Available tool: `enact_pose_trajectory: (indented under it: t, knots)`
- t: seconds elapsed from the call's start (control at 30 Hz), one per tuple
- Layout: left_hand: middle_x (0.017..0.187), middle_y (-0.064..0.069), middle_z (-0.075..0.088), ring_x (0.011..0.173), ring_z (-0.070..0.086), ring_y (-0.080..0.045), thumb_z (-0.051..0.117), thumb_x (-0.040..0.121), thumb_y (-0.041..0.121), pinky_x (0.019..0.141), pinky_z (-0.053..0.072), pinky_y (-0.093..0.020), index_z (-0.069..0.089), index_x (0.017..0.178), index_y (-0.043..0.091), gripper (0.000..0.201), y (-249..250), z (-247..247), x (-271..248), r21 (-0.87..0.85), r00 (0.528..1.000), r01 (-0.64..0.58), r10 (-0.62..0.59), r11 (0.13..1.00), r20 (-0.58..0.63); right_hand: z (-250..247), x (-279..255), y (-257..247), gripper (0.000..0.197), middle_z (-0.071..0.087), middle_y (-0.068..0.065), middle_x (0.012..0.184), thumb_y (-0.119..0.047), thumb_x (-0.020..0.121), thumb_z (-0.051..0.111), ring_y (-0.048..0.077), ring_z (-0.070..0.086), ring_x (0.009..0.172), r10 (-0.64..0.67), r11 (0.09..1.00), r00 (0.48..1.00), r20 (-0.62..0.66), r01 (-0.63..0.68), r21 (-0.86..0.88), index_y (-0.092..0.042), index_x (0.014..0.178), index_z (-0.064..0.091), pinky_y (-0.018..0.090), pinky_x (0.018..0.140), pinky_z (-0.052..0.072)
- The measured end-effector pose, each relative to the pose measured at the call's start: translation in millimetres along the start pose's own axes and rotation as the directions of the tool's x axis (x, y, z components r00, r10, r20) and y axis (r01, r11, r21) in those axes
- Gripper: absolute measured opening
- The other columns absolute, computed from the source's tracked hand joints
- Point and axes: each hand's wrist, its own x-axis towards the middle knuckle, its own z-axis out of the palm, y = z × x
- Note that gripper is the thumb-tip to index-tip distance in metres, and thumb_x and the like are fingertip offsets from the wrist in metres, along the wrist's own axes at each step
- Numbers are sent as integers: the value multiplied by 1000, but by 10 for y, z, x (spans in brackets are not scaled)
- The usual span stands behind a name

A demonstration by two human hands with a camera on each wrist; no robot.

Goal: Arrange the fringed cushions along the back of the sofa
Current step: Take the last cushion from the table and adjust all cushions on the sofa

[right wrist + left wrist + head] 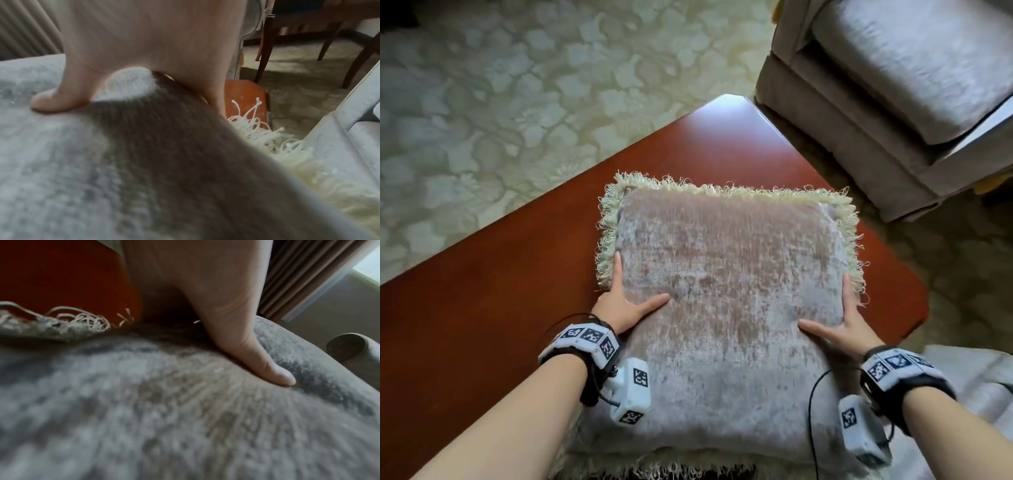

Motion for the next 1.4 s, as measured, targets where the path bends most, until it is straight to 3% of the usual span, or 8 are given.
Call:
enact_pose_trajectory:
  t: [0.23,0.43,0.6,0.8,1.03,1.27,1.33,1.4]
  knots:
    - [98,-17,69,69,63,-24,53,56,76,66,45,-29,-17,139,50,111,205,-108,-167,100,977,-164,175,981,-118,-21,9,-93,122,3,-2,158,-49,60,77,23,17,143,-238,965,969,-67,228,-132,-40,144,-12,40,115,17]
    - [140,-13,48,109,59,-33,67,69,58,92,45,-35,-4,143,47,103,562,-244,-397,72,937,-299,307,951,-166,-259,-316,-215,114,20,11,155,-60,52,72,28,29,138,-248,964,963,-109,233,-129,-57,133,-9,39,111,27]
    - [134,-15,54,95,63,-27,69,66,58,84,46,-32,-3,143,48,105,1061,-258,-675,71,882,-431,437,899,-177,-737,-767,-76,113,32,17,148,-65,46,68,37,40,126,-155,986,956,-249,135,-96,-62,130,-7,38,106,33]
    - [136,-12,52,113,57,-32,73,63,57,91,46,-36,-2,143,48,110,2060,191,-1133,64,796,-590,594,805,-119,-1577,-1504,509,114,36,32,136,-46,61,80,38,51,110,-29,1000,901,-433,30,-4,-54,139,-2,38,100,38]
    - [150,-1,33,132,41,-23,82,65,34,102,35,-27,6,147,34,112,3373,1350,-2014,28,552,-834,834,552,10,-2601,-2633,1754,112,24,35,144,-35,66,81,41,23,138,157,978,776,-610,-38,204,-62,135,-2,43,112,25]
    - [145,6,35,131,41,-19,85,62,20,100,33,-22,13,149,24,113,4793,2952,-3136,-82,261,-956,944,282,199,-3176,-3855,3235,117,33,18,147,-28,65,83,33,40,131,362,928,456,-813,-100,358,-64,134,-4,41,107,37]
    - [147,-2,38,129,44,-22,86,61,21,99,36,-26,13,148,25,114,5071,3467,-3436,-99,190,-970,947,221,259,-3179,-4155,3625,116,31,4,151,-23,68,81,22,61,101,418,904,380,-825,-90,417,-61,137,-4,28,83,53]
    - [147,-3,39,127,47,-25,86,60,21,98,38,-28,14,148,25,114,5310,3994,-3728,-124,108,-980,945,152,310,-3135,-4404,3979,112,23,-8,152,-17,73,78,5,57,69,485,870,313,-817,-73,488,-55,140,-4,11,53,47]
